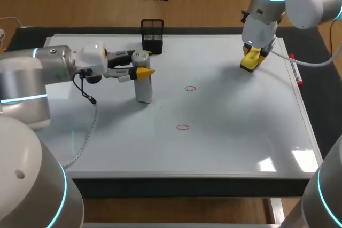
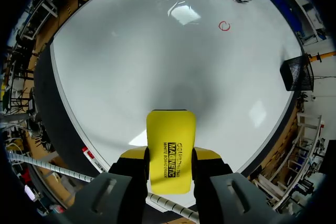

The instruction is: Pick up the inspection probe, press it on each red-marked spot on the whiteboard one by one, put down the probe, pick up the eraser, and wipe off all the red marks.

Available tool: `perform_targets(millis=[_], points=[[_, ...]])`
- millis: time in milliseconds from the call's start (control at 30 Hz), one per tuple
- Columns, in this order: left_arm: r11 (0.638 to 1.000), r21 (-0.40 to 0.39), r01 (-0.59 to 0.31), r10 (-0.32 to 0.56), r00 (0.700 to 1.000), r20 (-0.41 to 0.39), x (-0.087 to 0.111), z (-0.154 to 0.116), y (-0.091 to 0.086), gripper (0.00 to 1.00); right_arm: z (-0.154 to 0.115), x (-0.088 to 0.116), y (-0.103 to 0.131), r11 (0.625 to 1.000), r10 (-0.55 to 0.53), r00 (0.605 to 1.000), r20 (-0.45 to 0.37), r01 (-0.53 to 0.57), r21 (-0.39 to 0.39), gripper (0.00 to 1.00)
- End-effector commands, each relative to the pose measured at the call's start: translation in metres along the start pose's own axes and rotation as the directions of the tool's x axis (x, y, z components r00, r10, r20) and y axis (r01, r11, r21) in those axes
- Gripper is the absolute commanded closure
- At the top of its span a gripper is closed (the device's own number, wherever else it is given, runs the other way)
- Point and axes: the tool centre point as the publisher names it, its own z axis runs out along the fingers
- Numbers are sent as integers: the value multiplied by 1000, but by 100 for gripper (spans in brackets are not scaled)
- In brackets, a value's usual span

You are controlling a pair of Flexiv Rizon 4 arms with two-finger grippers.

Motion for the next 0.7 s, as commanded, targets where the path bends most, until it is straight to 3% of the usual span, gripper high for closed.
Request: perform_targets(millis=[33, 700], points=[[1000, 0, 0, 0, 1000, 4, 1, 1, 3, 100, -1, 0, -1, 1000, -2, 1000, -3, 2, 2, 100], [999, -13, -38, 38, 999, -29, 3, 0, 17, 100, -1, 0, -1, 1000, -2, 1000, -3, 2, 2, 100]])
